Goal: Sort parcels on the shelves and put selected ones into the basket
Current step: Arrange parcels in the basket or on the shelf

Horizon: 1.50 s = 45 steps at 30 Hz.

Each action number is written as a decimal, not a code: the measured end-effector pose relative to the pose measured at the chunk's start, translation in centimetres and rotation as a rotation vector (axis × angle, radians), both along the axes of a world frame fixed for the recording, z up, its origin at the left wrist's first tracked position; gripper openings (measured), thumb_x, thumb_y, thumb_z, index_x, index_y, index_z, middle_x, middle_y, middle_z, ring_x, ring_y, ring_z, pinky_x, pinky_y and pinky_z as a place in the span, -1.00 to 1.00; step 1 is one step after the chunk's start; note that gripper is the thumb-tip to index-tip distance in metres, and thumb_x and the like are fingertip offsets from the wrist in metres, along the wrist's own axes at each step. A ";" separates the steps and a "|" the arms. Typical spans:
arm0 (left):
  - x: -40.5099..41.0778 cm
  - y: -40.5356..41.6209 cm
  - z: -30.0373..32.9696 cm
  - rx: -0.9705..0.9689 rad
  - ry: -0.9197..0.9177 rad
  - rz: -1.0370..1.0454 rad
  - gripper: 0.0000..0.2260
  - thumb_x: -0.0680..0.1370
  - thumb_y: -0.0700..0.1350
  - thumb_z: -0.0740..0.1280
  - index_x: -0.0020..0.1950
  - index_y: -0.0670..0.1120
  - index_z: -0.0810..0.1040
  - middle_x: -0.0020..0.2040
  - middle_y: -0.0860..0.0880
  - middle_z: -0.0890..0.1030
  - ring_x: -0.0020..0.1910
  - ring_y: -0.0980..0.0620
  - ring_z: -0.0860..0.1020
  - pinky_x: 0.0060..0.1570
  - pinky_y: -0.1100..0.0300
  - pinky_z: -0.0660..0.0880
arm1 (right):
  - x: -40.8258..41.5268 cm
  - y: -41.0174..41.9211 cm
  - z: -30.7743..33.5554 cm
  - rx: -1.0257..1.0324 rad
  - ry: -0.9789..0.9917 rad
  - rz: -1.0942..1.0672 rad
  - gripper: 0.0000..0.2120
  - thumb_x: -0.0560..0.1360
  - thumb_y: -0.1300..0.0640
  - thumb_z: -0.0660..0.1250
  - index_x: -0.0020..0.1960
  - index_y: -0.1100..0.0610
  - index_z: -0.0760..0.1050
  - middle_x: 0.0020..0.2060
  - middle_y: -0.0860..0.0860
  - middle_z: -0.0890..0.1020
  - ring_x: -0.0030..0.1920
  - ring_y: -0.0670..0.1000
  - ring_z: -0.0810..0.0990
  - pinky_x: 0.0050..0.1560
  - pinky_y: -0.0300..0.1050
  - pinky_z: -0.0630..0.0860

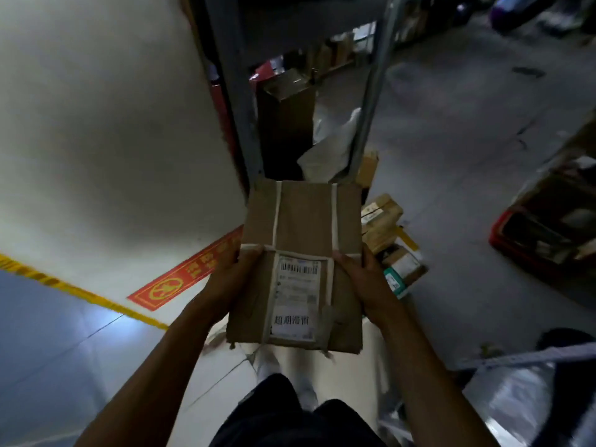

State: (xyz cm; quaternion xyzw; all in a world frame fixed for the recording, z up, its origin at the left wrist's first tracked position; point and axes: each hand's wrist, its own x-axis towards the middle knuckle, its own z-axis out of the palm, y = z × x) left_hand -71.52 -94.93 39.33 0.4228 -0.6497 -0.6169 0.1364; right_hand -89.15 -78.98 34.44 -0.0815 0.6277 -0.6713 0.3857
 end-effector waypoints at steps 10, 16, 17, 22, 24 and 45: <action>-18.0 -3.8 -7.9 0.162 -0.218 -0.456 -0.75 0.64 0.03 0.30 0.27 -0.03 0.53 0.13 -0.11 0.65 0.05 -0.07 0.66 0.05 -0.02 0.61 | -8.8 2.9 -7.6 0.146 -0.271 -0.416 -0.68 0.54 0.23 0.43 0.24 0.03 0.48 0.06 0.08 0.69 0.04 0.10 0.69 -0.02 -0.01 0.67; -26.8 -4.0 -15.6 0.005 -0.345 -0.615 -0.79 0.54 0.13 0.42 0.16 0.25 0.53 0.13 0.08 0.63 0.15 0.09 0.59 0.23 0.18 0.50 | -12.6 4.0 -14.8 0.311 -0.355 -0.563 -0.69 0.52 0.25 0.45 0.22 0.07 0.51 0.00 0.03 0.68 -0.06 -0.02 0.66 -0.03 -0.12 0.62; -28.1 -3.5 -16.9 -0.001 -0.341 -0.638 -0.79 0.55 0.05 0.44 0.13 0.26 0.51 0.11 0.12 0.62 0.17 0.11 0.57 0.17 0.30 0.47 | -13.2 4.3 -16.2 0.348 -0.364 -0.571 -0.69 0.53 0.24 0.45 0.24 0.08 0.51 0.02 0.05 0.68 -0.08 -0.02 0.65 -0.04 -0.12 0.61; -35.0 -1.2 -24.8 0.013 -0.450 -0.681 -0.90 0.60 -0.11 0.39 -0.07 0.07 0.52 -0.09 0.20 0.49 0.10 0.09 0.48 -0.26 0.65 0.24 | -17.4 5.7 -24.5 0.521 -0.396 -0.567 -0.58 0.49 0.09 0.51 0.31 0.13 0.52 0.05 0.05 0.68 -0.13 -0.13 0.65 -0.23 -0.27 0.53; -37.8 -0.8 -29.0 -0.004 -0.498 -0.684 -0.96 0.62 -0.07 0.35 -0.01 0.06 0.51 -0.09 0.17 0.48 0.00 0.19 0.41 -0.28 0.62 0.22 | -19.7 6.1 -28.6 0.594 -0.373 -0.538 -0.47 0.44 -0.01 0.53 0.34 0.12 0.51 0.12 0.05 0.67 0.07 0.01 0.65 -0.01 -0.11 0.57; -53.6 4.0 -55.1 -0.395 -0.548 -1.171 -0.52 0.61 -0.17 0.31 0.53 -0.10 0.34 0.48 -0.13 0.41 0.46 -0.11 0.37 0.44 0.12 0.29 | -35.9 7.9 -51.3 0.997 -0.098 0.047 -0.26 0.50 0.17 0.44 0.59 0.05 0.20 0.54 0.18 0.17 0.53 0.19 0.21 0.51 -0.14 0.20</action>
